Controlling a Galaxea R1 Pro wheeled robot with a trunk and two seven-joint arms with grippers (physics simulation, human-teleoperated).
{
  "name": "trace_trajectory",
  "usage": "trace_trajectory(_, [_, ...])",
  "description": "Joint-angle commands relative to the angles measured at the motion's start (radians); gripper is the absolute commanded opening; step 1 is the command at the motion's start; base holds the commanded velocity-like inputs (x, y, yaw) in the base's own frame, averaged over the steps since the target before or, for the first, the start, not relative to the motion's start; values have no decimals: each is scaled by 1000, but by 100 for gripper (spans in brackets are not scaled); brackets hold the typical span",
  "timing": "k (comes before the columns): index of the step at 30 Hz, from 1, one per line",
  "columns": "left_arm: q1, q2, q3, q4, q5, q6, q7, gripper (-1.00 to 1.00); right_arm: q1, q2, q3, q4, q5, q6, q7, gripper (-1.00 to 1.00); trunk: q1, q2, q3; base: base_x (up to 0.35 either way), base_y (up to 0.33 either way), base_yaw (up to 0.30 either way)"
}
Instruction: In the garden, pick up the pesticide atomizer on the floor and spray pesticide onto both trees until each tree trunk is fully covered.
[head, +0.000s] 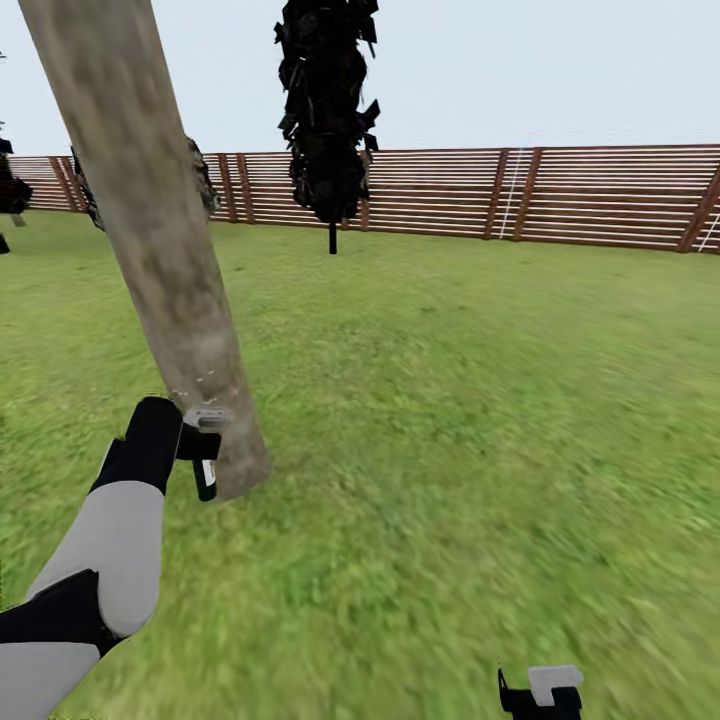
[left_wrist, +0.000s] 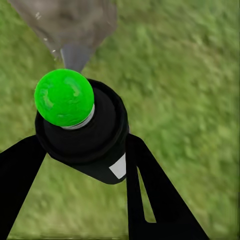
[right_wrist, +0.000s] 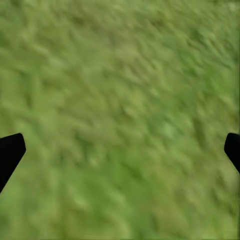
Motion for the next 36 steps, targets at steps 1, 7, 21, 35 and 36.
trace_trajectory(1, [3,1,6,-1,-8,1,-10,-100,-1,0,-5,1,11,-2,-6,100,0,0,-1,156,-263,233])
trace_trajectory(7, [68,6,12,-1,-7,-6,-10,-100,-1,0,-5,1,11,-2,-6,100,0,0,-1,150,-263,267])
trace_trajectory(21, [80,-5,16,-13,-5,-7,-7,-100,-1,0,-5,1,11,-2,-6,100,0,0,-1,215,-217,83])
trace_trajectory(35, [125,47,82,-11,34,-13,-7,-100,-1,0,-5,1,12,-2,-5,100,0,0,-1,77,-254,182])
trace_trajectory(36, [129,51,84,-7,34,-18,-7,-100,-1,0,-5,1,12,-2,-5,100,0,0,-1,67,-275,93])
